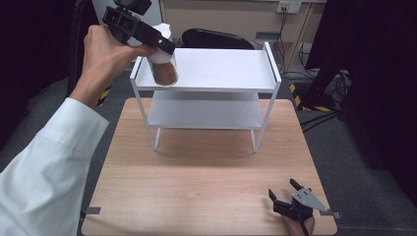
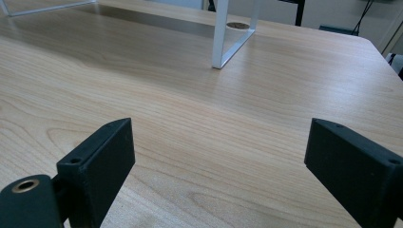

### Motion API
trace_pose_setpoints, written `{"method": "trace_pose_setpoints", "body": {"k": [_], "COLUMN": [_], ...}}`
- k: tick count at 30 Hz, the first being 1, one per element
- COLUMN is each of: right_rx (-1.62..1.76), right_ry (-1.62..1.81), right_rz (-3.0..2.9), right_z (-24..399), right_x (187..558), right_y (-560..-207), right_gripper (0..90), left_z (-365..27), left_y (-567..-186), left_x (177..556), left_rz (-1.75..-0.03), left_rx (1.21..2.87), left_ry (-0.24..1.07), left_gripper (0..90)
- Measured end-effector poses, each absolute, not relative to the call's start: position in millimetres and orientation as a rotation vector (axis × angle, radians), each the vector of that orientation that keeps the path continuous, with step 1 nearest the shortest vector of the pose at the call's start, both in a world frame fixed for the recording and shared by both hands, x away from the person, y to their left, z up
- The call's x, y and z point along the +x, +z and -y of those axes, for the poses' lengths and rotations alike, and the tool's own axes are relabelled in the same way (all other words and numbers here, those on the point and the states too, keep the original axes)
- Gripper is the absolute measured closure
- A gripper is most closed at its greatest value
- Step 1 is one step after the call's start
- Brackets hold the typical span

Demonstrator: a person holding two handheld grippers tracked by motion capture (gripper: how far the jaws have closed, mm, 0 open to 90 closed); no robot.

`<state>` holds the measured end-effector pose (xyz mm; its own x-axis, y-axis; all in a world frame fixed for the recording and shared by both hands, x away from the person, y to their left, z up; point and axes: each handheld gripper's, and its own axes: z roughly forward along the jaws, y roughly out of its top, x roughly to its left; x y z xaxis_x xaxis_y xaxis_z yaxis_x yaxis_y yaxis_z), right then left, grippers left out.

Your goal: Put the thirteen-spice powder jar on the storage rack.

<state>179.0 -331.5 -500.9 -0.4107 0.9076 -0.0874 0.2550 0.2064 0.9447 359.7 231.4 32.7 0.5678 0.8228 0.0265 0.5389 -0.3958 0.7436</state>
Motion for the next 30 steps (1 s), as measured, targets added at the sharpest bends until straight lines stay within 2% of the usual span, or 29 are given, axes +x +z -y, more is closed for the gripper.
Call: {"method": "trace_pose_setpoints", "body": {"k": [11,30], "right_rx": [1.081,1.078], "right_ry": [1.226,1.222], "right_rz": [-1.801,-1.803], "right_z": [331.8,331.1], "right_x": [179.3,179.6], "right_y": [-501.6,-501.5], "right_gripper": [9.3,9.3], "left_z": [-232.8,-240.1], "left_y": [25.2,7.8], "left_x": [394.0,448.4], "left_rz": [-1.16,-1.276], "left_rx": [2.082,2.082], "left_ry": [0.56,0.542], "left_gripper": [30.5,30.4]}}
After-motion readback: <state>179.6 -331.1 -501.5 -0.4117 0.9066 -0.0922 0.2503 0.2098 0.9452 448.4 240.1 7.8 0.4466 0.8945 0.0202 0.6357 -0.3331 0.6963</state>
